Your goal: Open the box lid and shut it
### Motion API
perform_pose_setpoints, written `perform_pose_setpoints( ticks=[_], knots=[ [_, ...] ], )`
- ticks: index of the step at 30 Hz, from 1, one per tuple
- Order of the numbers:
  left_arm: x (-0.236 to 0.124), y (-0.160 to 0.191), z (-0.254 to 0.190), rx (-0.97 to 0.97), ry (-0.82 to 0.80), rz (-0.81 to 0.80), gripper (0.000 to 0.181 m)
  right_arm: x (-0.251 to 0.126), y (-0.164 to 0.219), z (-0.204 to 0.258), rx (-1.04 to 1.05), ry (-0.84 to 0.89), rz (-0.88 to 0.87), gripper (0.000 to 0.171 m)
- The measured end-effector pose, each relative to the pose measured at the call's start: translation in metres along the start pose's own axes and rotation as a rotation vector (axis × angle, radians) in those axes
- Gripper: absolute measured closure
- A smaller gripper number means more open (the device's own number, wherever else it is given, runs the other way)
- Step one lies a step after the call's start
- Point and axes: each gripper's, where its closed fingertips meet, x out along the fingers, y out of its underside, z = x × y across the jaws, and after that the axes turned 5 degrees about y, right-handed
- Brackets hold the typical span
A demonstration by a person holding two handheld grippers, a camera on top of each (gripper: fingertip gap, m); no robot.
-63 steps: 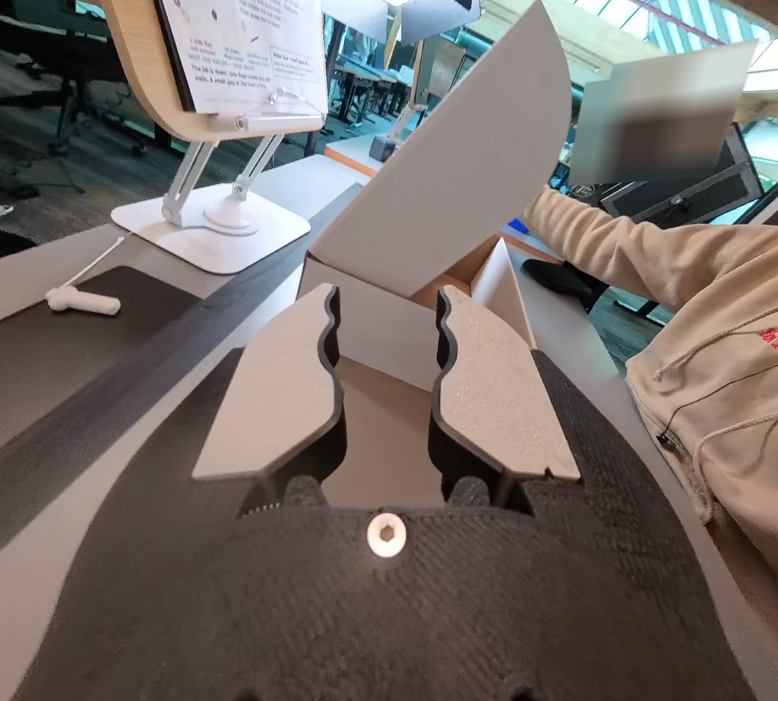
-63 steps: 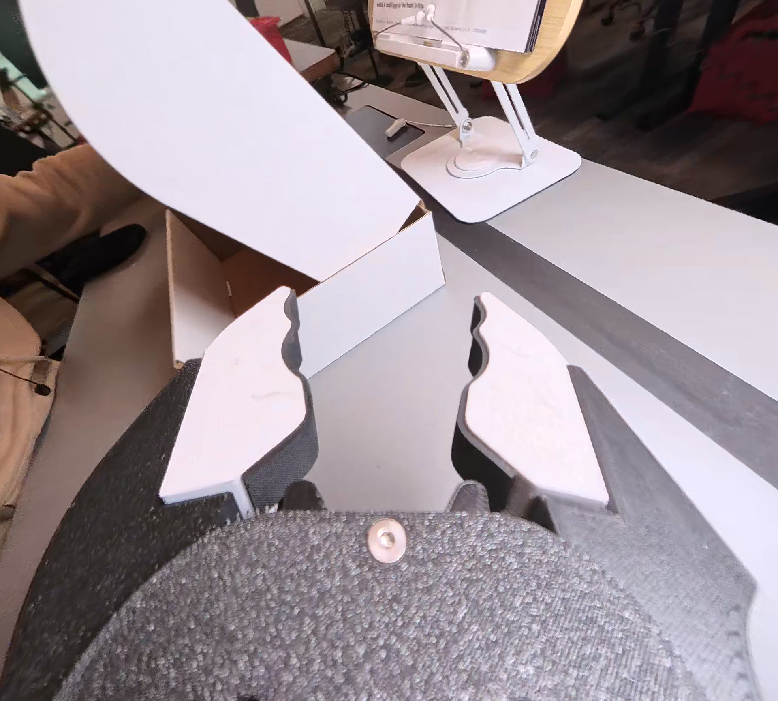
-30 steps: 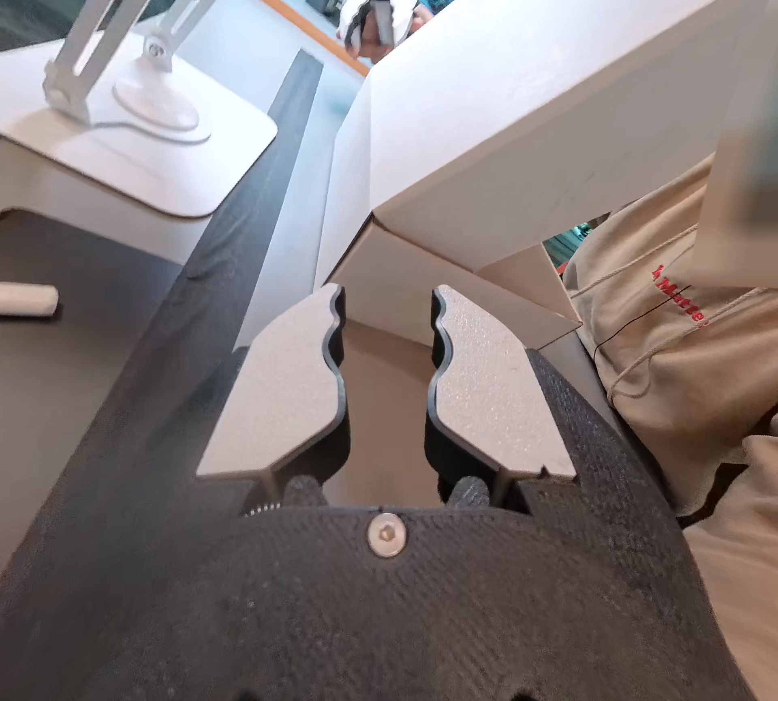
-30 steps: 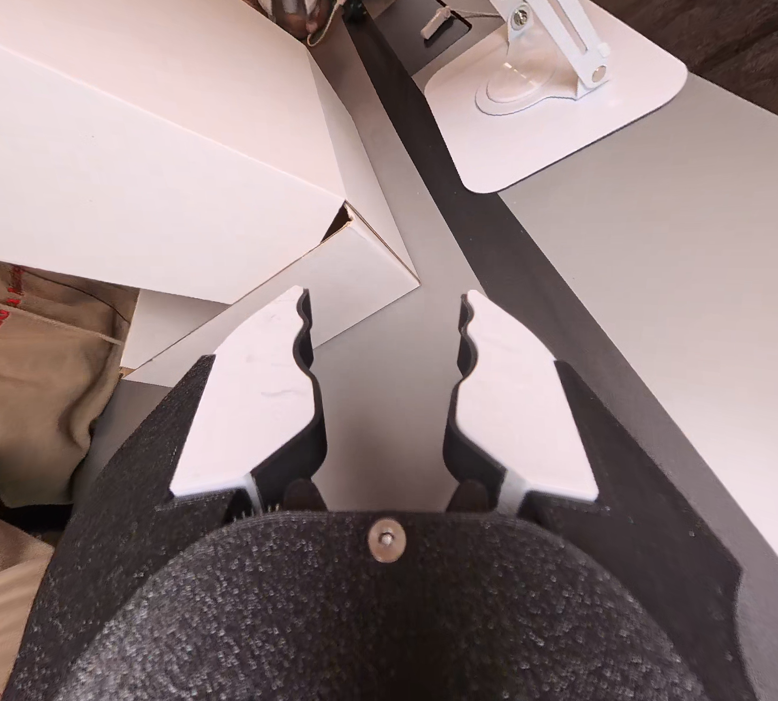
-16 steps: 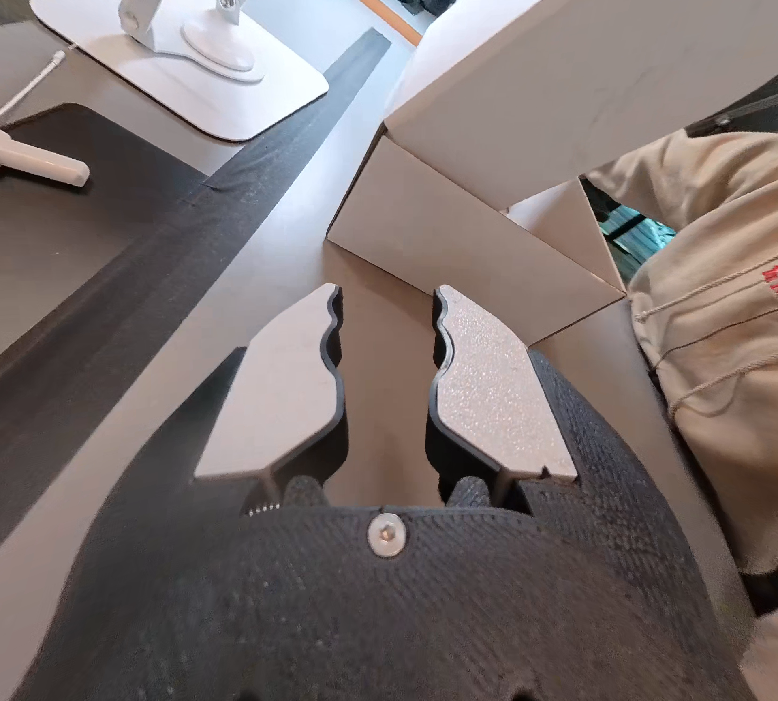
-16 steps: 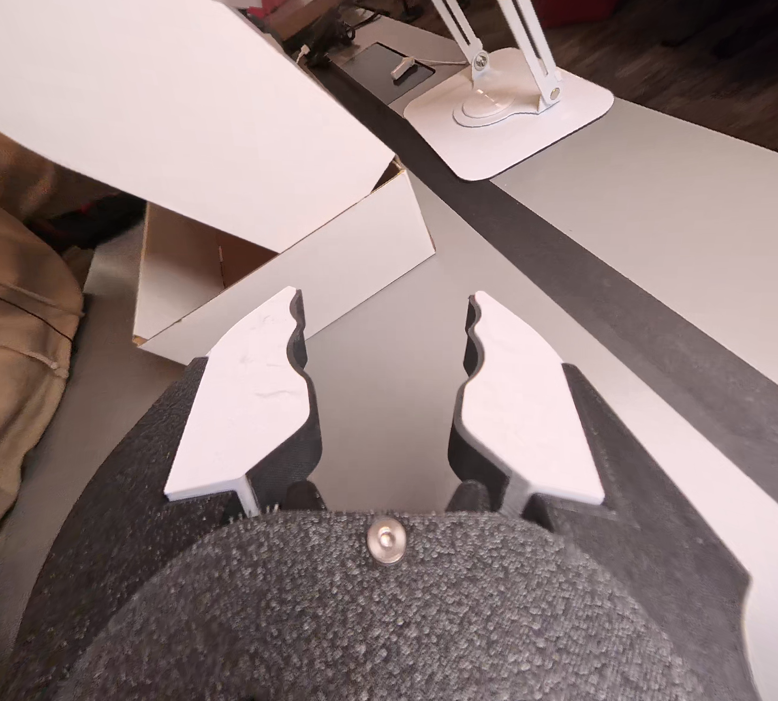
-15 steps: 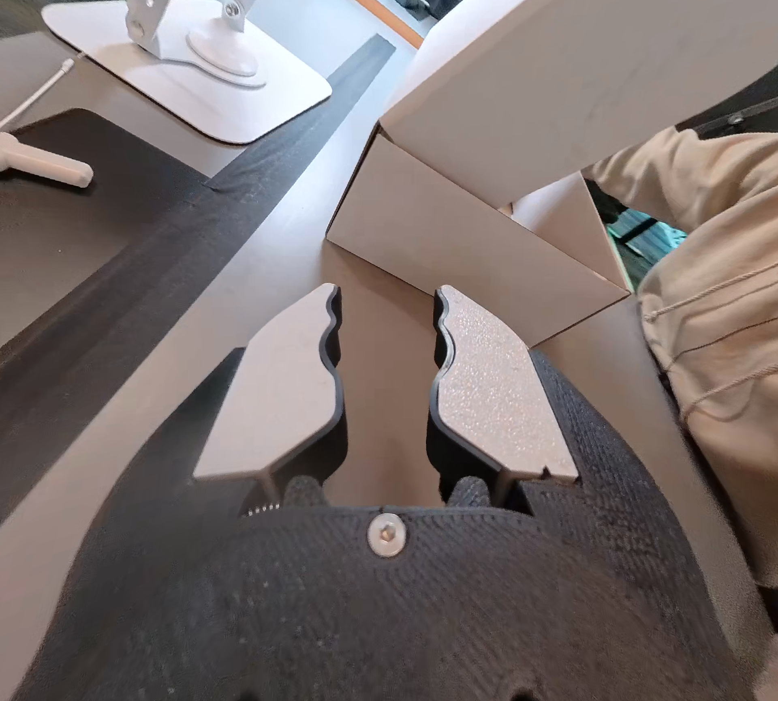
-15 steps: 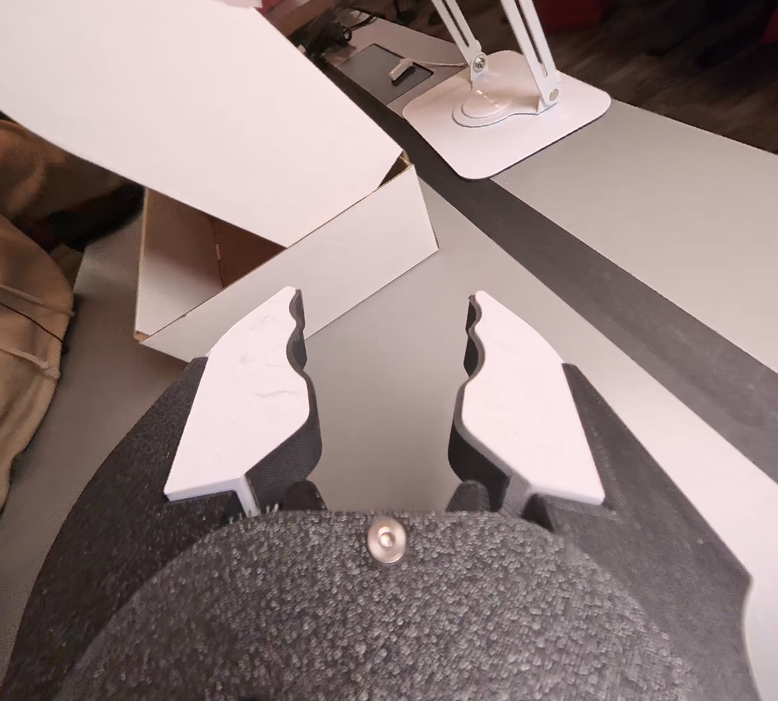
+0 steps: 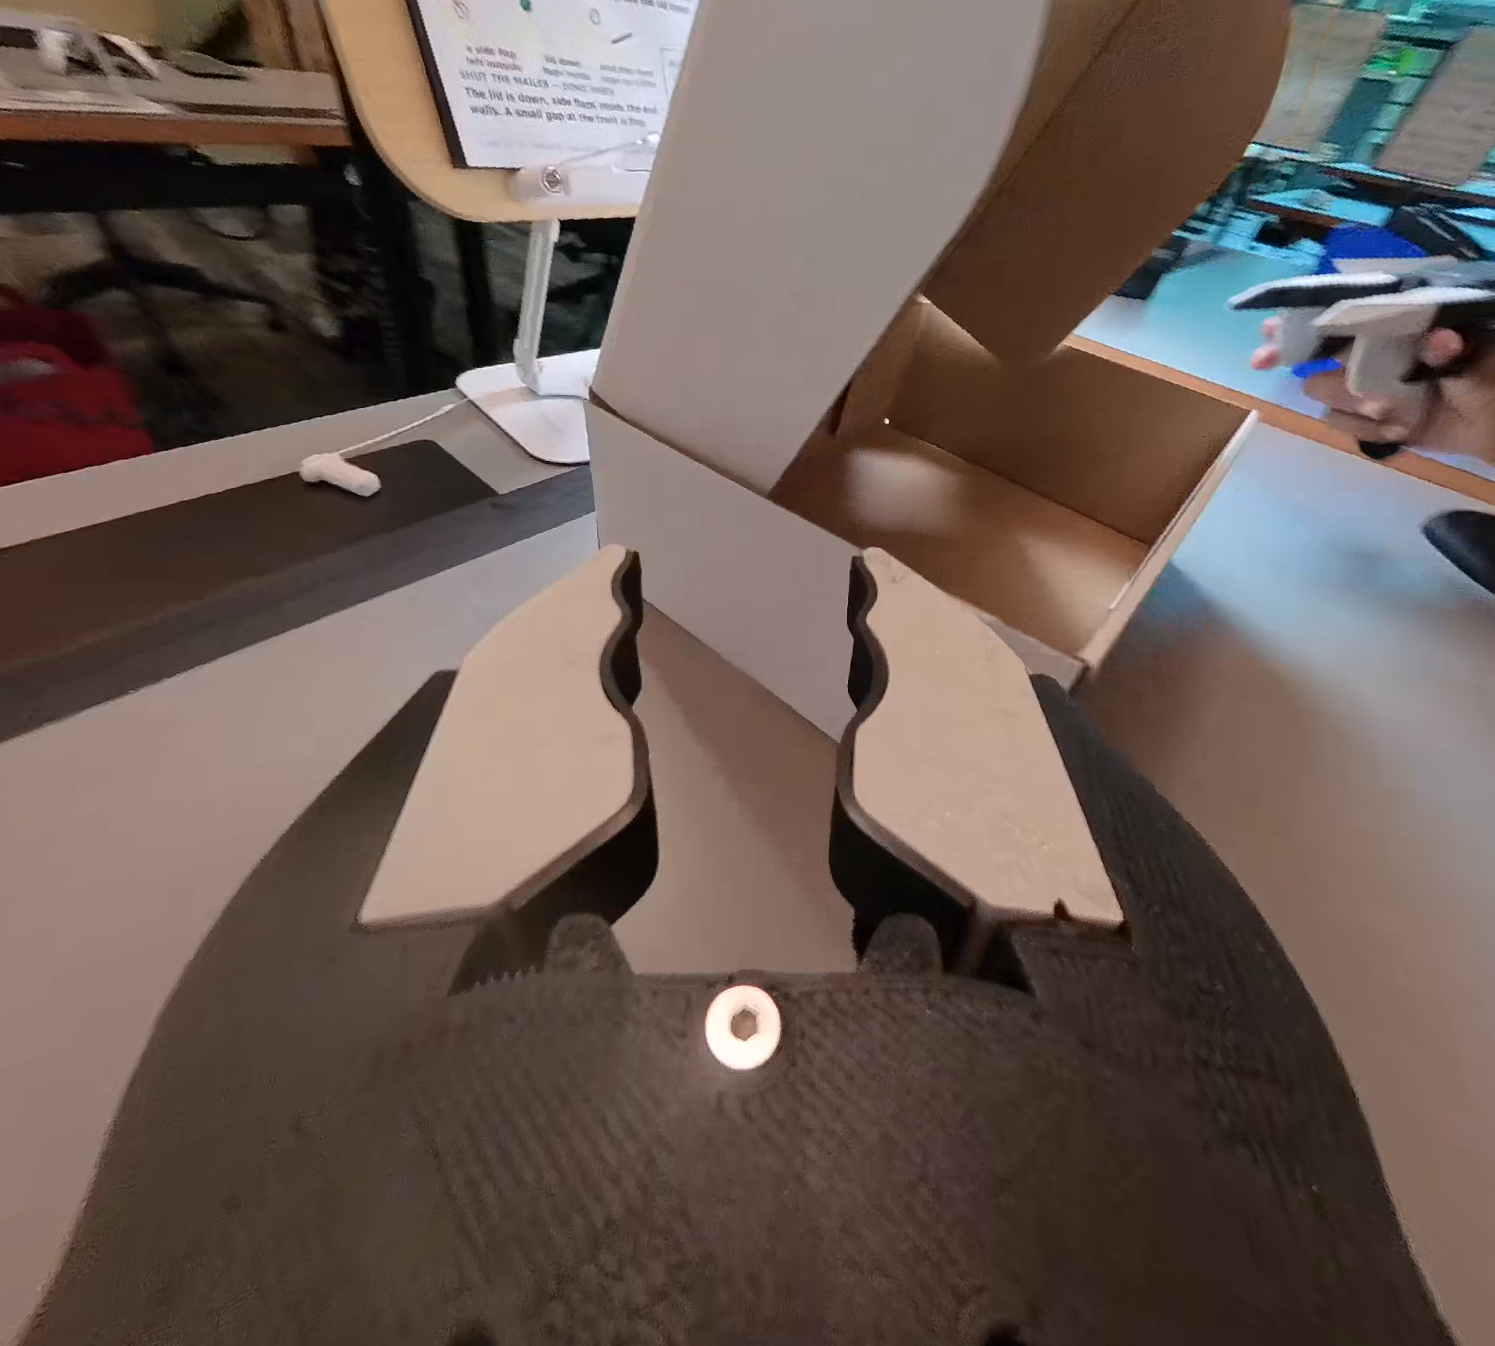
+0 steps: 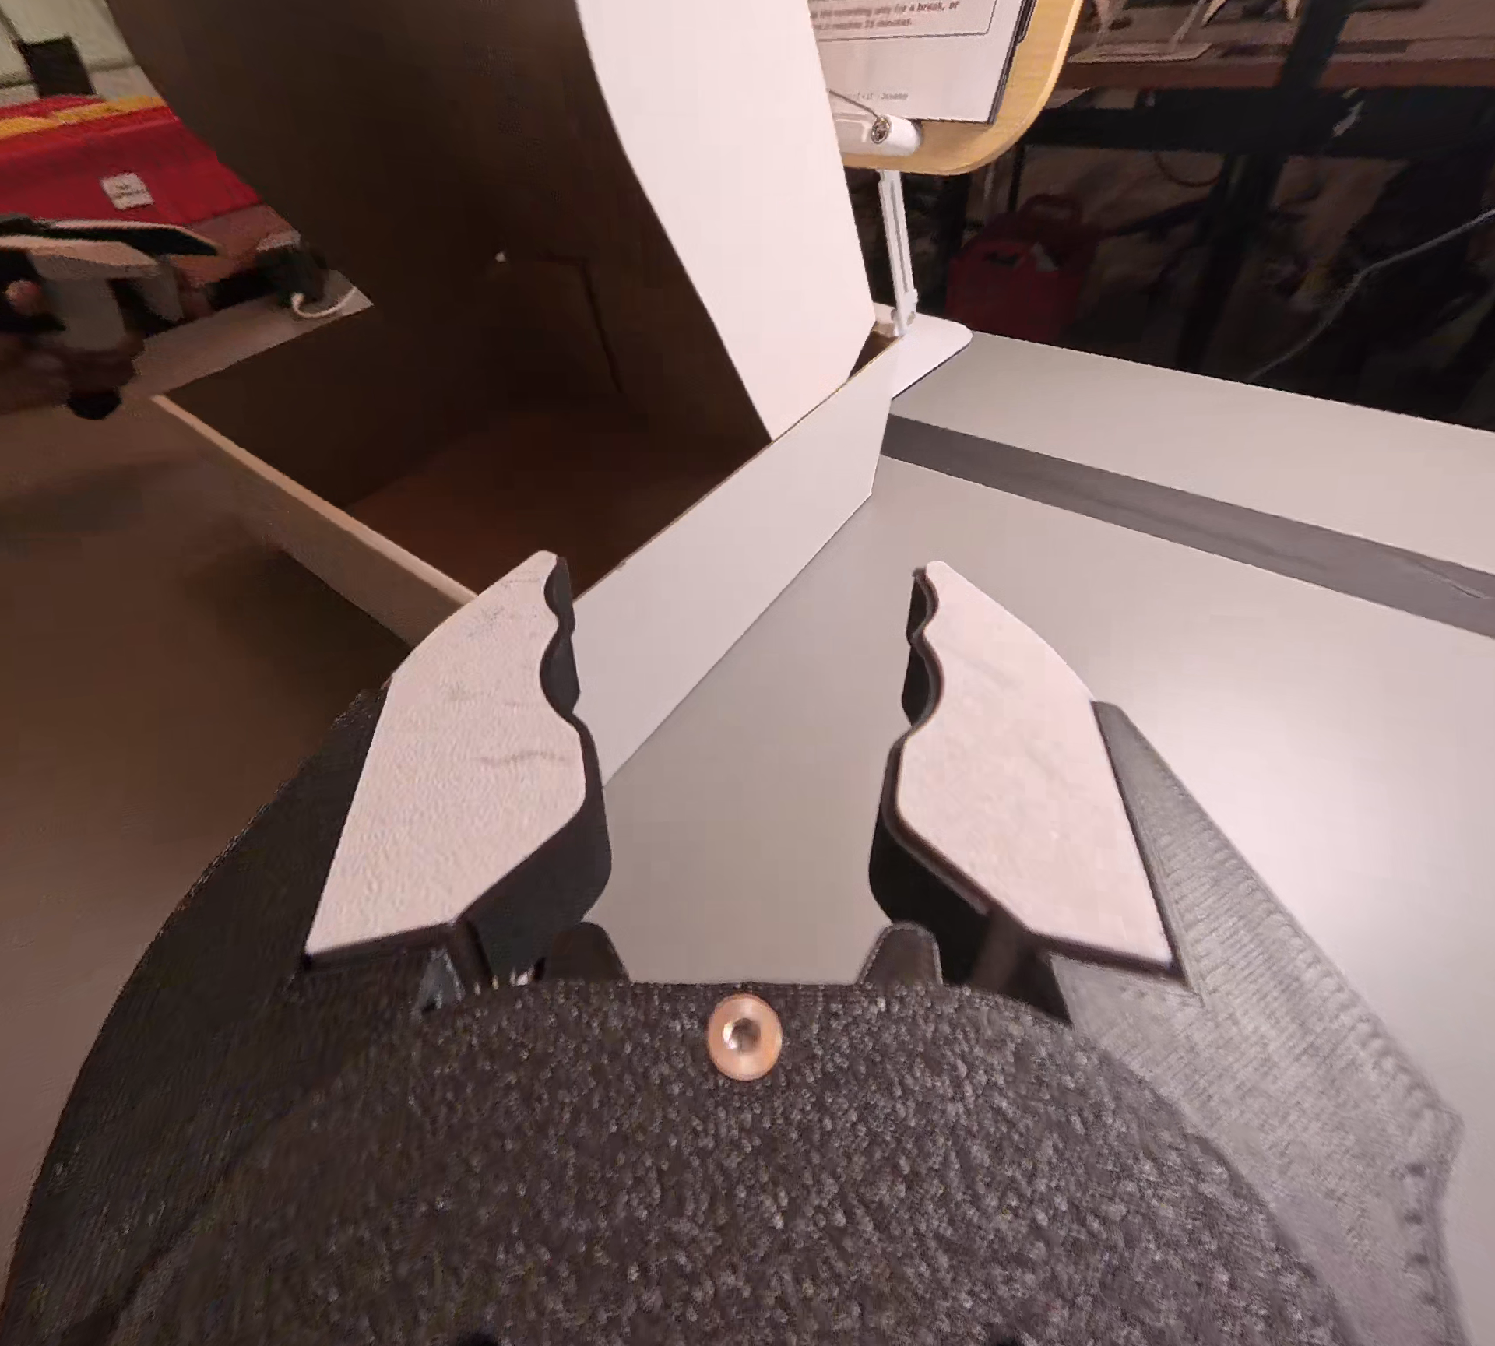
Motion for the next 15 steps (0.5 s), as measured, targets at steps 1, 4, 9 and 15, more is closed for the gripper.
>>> perform_pose_setpoints(
  ticks=[1,4,9,15],
  knots=[
    [-0.004,0.002,-0.009,-0.009,-0.050,-0.009,0.133,-0.006,0.004,0.007,0.009,0.043,-0.001,0.092],
    [-0.017,0.021,-0.035,-0.039,-0.225,0.013,0.136,-0.023,0.017,0.034,0.041,0.134,0.002,0.088],
    [-0.029,0.041,-0.084,-0.056,-0.406,-0.034,0.136,-0.043,0.036,0.075,-0.039,0.337,-0.010,0.088],
    [-0.011,0.060,-0.124,-0.041,-0.493,-0.046,0.130,-0.036,0.033,0.135,-0.054,0.397,-0.069,0.083]
  ],
)
